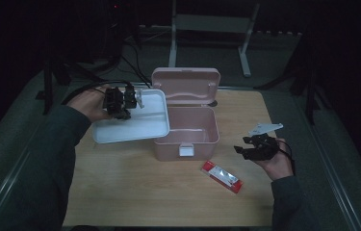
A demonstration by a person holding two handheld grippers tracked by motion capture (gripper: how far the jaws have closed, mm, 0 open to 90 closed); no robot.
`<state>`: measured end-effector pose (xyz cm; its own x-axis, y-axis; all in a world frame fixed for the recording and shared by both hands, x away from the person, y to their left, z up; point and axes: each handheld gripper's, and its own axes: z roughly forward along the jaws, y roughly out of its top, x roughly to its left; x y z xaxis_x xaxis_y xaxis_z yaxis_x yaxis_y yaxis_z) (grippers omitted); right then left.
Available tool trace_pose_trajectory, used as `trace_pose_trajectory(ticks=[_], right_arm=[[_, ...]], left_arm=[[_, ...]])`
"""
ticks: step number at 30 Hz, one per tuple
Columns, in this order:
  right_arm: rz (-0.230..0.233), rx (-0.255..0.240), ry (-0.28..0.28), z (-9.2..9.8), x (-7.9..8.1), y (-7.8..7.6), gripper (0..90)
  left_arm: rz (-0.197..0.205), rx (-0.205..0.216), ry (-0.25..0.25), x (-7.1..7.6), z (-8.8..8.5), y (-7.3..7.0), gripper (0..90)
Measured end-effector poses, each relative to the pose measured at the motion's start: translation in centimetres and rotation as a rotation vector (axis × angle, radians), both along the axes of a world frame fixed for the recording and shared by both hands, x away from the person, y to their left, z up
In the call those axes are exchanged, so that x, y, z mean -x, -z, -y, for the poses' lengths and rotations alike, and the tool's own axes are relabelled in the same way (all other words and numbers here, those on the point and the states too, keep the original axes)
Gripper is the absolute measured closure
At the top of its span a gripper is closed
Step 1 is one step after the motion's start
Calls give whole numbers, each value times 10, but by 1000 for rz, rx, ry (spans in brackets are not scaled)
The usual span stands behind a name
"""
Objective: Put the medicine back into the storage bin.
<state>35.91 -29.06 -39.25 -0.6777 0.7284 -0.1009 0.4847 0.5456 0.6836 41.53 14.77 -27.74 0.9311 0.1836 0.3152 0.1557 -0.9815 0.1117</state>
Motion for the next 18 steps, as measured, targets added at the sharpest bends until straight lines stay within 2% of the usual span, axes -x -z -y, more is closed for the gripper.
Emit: trace_pose_trajectory(ticks=[11,18], right_arm=[[-28,44,-26,-7,1,3,381],[-44,92,-51,-14,2,3,383]], left_arm=[[-10,8,-28,0,-16,5,889],[-19,15,-50,0,-25,8,889]])
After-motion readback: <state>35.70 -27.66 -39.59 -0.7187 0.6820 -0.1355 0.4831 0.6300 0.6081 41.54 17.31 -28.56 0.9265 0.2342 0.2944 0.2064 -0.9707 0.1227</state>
